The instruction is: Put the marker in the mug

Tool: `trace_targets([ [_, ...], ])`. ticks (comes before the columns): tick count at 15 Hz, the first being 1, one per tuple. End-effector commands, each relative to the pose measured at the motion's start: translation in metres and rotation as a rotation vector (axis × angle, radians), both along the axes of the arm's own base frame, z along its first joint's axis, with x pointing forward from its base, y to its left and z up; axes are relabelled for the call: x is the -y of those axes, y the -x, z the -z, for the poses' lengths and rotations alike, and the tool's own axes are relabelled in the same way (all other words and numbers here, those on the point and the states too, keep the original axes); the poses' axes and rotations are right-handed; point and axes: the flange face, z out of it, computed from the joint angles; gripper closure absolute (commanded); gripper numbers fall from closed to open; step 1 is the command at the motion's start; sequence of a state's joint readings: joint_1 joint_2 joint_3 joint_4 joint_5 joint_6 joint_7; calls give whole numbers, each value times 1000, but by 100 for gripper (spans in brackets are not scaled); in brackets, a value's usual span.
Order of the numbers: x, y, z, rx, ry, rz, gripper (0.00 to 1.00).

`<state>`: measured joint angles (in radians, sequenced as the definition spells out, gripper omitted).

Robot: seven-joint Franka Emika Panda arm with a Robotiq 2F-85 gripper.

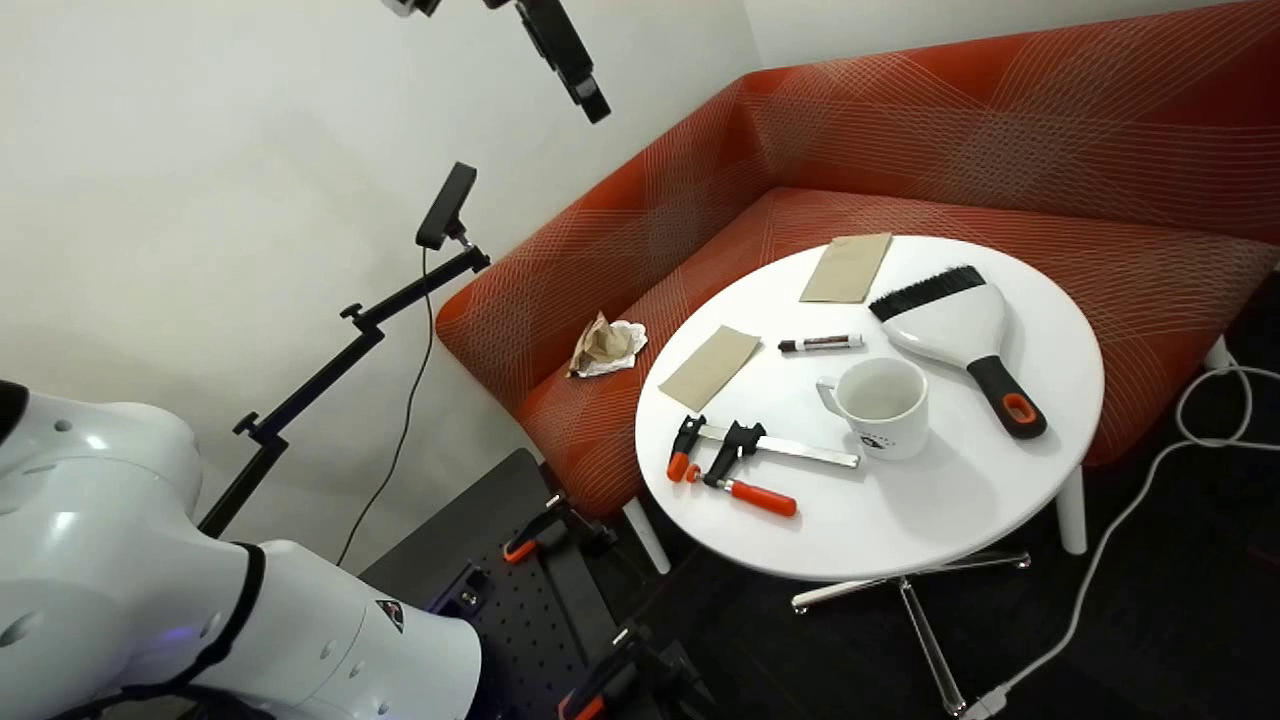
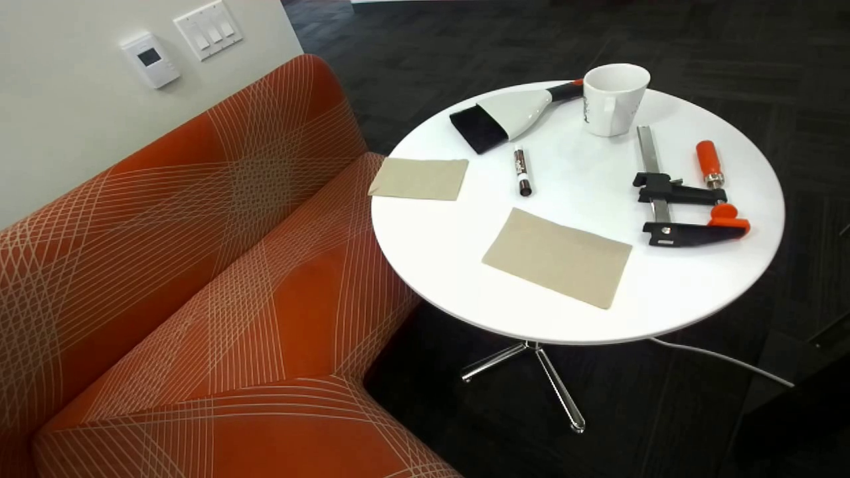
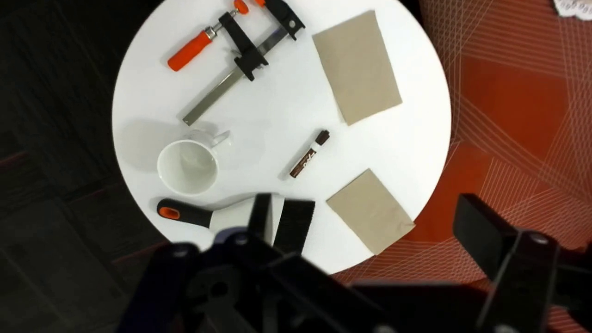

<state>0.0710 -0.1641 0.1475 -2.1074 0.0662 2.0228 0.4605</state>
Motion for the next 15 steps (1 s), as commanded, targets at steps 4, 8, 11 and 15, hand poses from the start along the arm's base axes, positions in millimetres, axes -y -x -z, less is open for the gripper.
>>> trace_targets([
  [4,10,-44,92,60,42,294,0],
  [8,18,-63,145,50,43,425,0],
  [11,20,-71,178,30,18,493,0],
  [15,22,-69,194,25,21,487,0],
])
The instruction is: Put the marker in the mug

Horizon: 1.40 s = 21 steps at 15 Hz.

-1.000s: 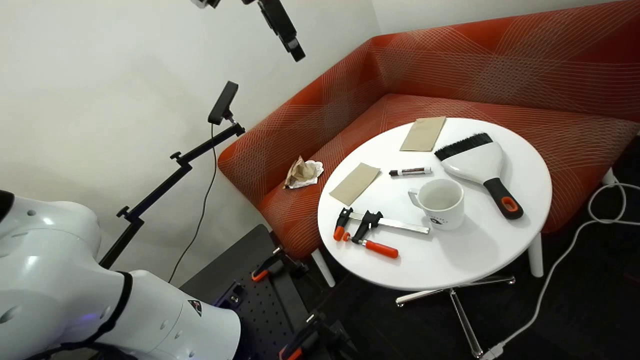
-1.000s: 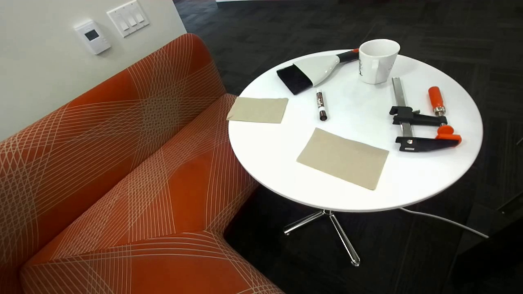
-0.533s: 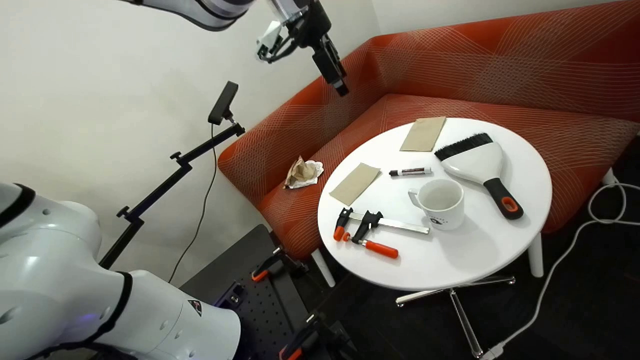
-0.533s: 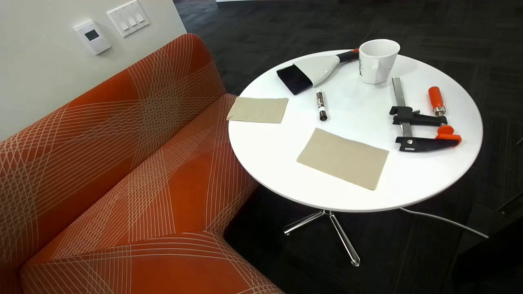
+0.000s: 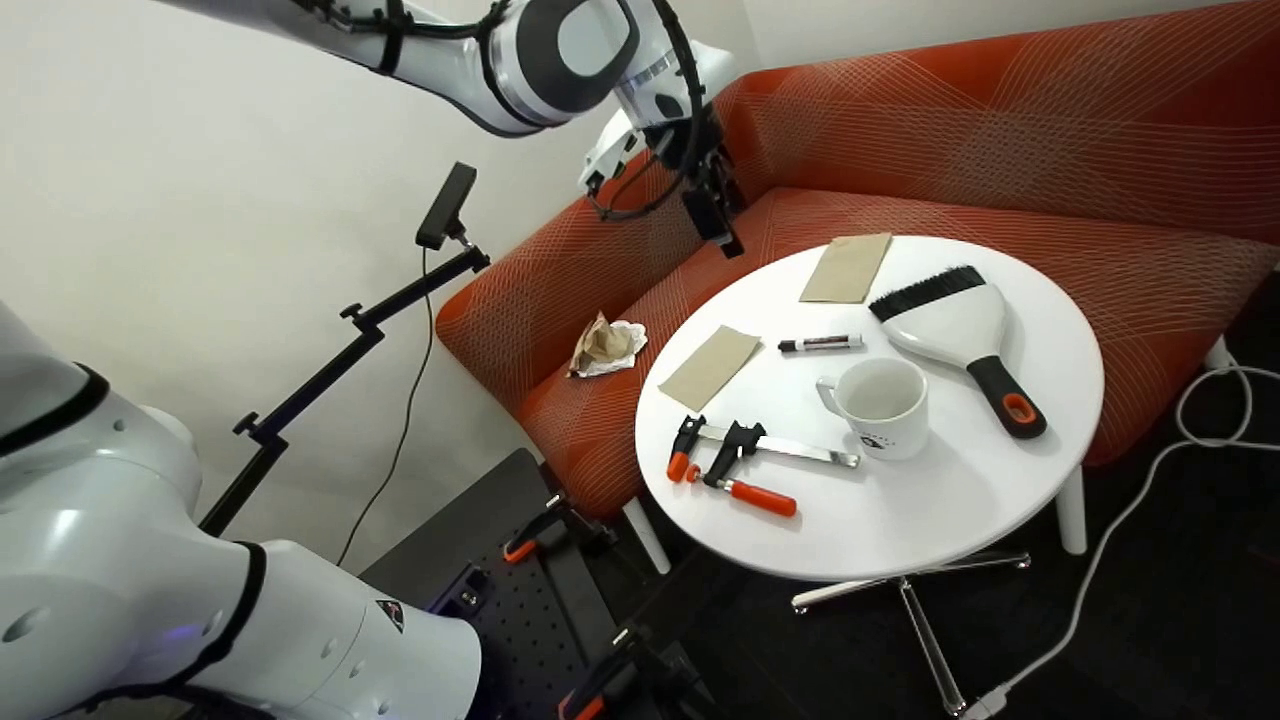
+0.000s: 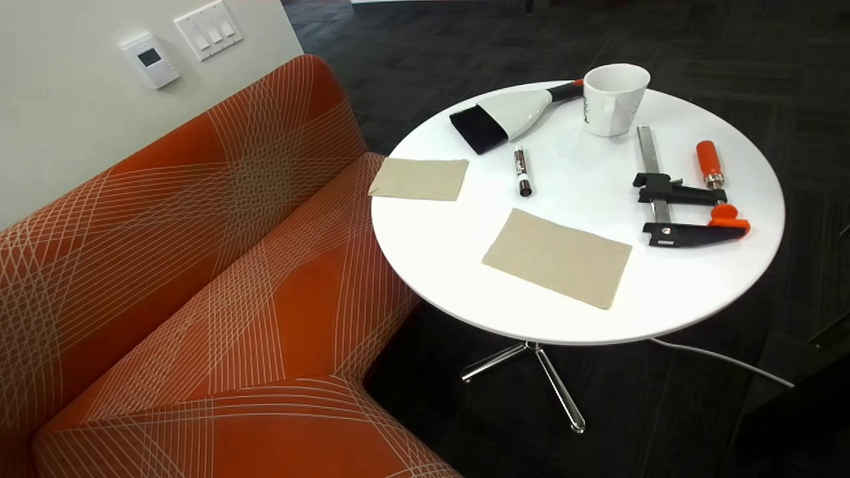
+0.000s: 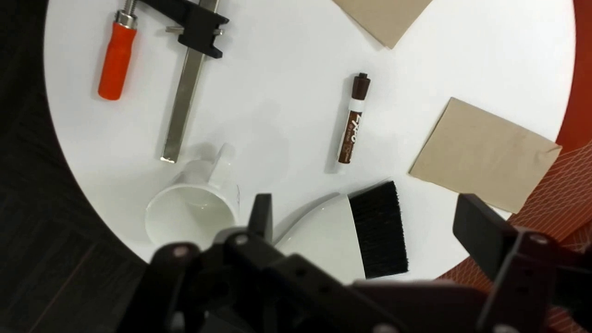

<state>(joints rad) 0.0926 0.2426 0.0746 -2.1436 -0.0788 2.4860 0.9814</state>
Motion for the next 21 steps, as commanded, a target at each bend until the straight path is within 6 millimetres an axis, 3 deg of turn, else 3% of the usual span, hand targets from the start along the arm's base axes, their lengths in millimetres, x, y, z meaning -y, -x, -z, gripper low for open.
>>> trace_targets([
  [1,0,0,4,-5,0,1,0],
  [7,1,-1,6,-7,3,2,0],
  [9,1,-8,14,-28,-3,20,0],
  [21,17,-60,143,-122,-66,137,0],
])
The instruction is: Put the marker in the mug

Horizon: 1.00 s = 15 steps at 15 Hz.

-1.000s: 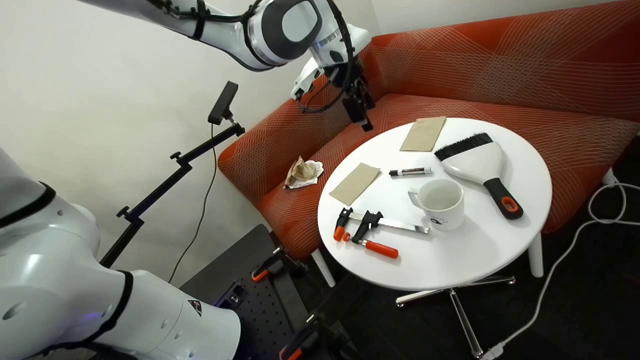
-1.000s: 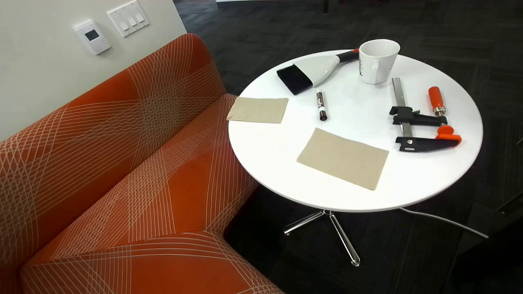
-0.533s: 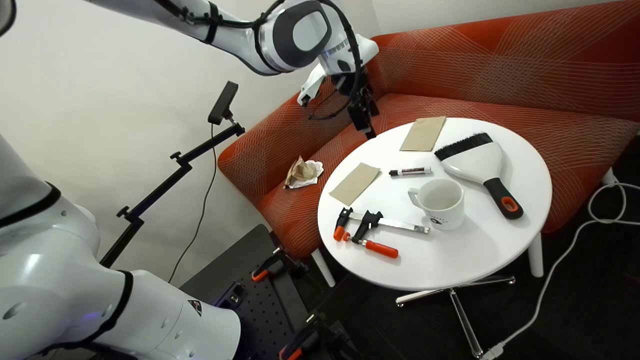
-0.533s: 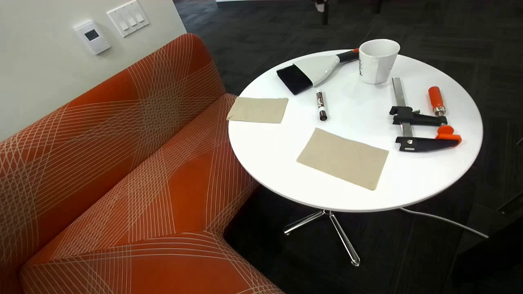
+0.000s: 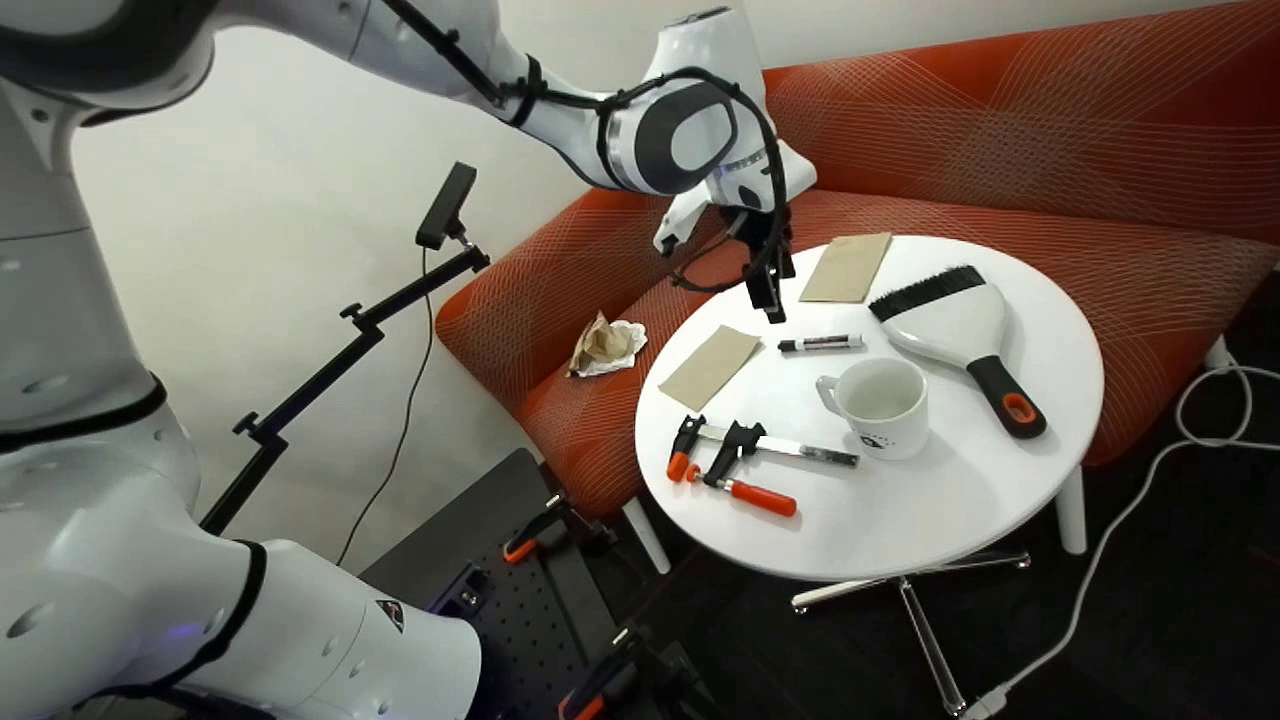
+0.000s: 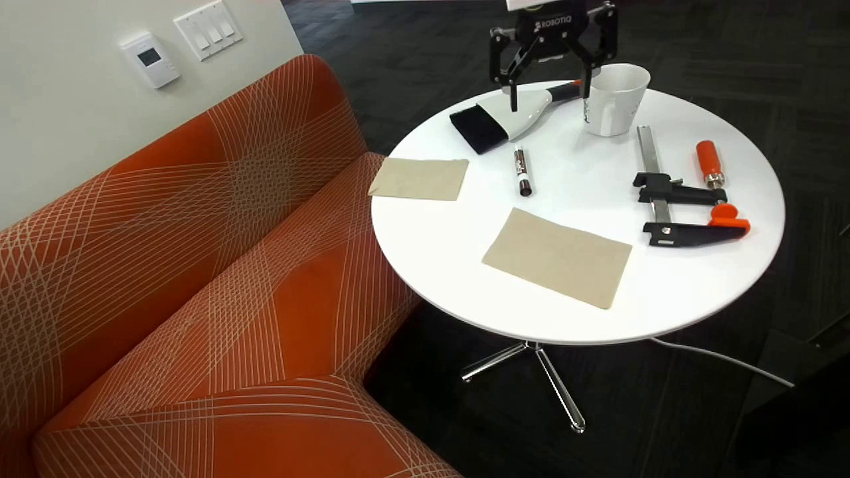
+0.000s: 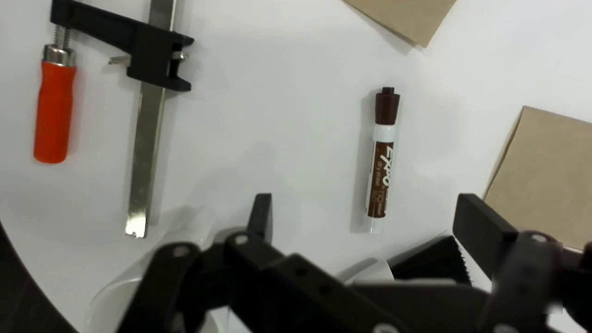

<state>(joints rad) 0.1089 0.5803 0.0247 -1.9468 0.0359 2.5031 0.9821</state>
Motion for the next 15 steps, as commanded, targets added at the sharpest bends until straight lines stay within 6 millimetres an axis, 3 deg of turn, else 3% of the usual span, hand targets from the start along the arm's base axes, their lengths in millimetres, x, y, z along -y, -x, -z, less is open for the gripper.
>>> trace_targets([
  [1,3,-22,28,14,-17,21,0],
  [7,-1,-37,68,13,-4,29,0],
  [14,-5,-48,97,20,35,17,0],
  [15,-6,-49,99,20,37,15,25],
])
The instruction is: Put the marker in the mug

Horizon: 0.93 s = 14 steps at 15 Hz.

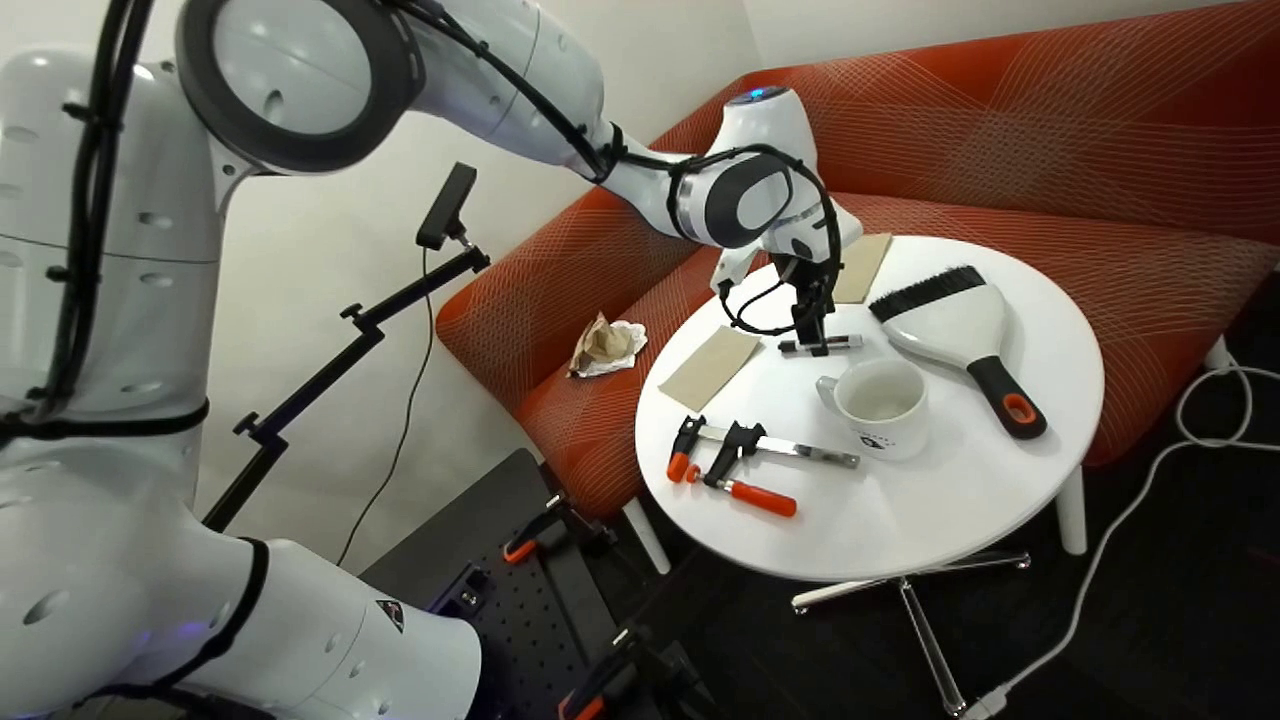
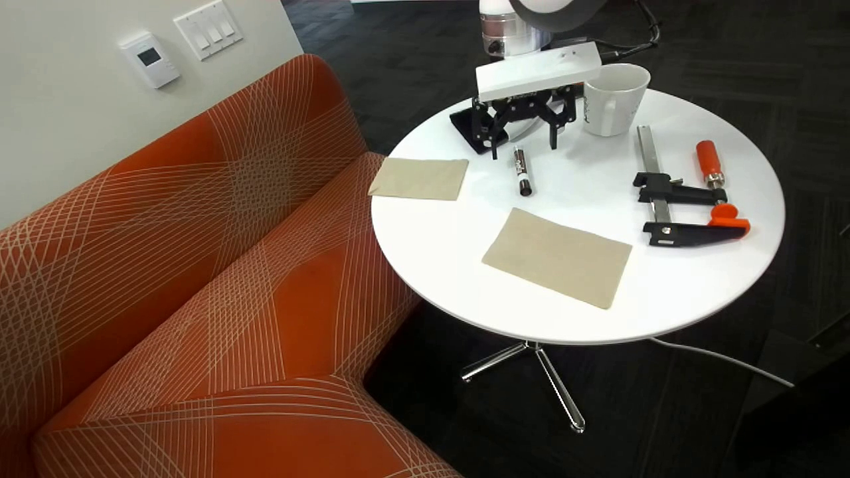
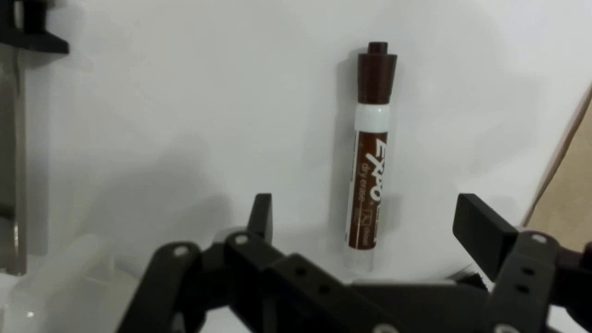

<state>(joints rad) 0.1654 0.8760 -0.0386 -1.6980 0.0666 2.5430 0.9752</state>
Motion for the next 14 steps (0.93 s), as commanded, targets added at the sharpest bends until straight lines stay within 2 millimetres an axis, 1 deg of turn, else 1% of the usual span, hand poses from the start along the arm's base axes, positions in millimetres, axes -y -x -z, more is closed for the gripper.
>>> trace_targets([
  [1,-4,-10,7,23,13,4,26],
  [3,-4,-12,11,23,15,3,41],
  [4,-5,-12,12,23,15,2,51],
  [5,-5,-13,13,24,14,3,58],
  [6,-5,-14,13,25,13,3,66],
  [7,-5,-14,13,26,13,4,73],
  [8,-4,-15,13,26,13,5,81],
  [10,-4,-15,8,26,20,8,95],
  [11,-4,-15,3,27,24,13,100],
  [13,-2,-14,-9,29,39,32,95],
  [14,0,-14,-17,31,48,40,95],
])
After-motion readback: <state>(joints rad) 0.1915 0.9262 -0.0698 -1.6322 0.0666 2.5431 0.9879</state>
